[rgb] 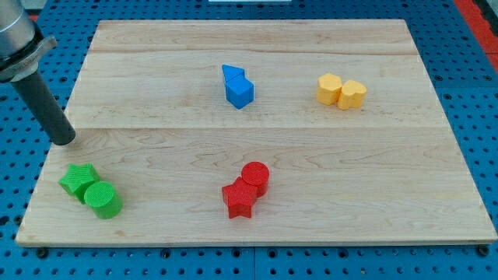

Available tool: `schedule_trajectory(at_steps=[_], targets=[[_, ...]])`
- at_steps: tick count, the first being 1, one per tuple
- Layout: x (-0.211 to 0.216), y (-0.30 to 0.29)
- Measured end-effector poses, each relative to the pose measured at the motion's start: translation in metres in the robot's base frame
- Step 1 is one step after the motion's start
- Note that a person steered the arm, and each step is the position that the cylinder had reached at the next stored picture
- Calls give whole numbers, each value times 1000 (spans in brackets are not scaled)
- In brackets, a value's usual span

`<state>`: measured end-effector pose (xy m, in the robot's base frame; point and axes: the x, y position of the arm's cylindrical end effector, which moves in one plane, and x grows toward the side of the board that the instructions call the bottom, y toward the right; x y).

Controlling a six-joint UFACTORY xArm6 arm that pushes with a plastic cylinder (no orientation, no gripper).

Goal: Move your arm towards the green circle

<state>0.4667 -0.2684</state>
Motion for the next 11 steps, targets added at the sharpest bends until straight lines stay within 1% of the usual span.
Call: schedule_trajectory(at_steps=[4, 5, 6, 7, 8, 10, 11], targets=[[-9, 0], [0, 7], [-7, 66], [3, 176], [46, 163], [56, 154], [93, 147]])
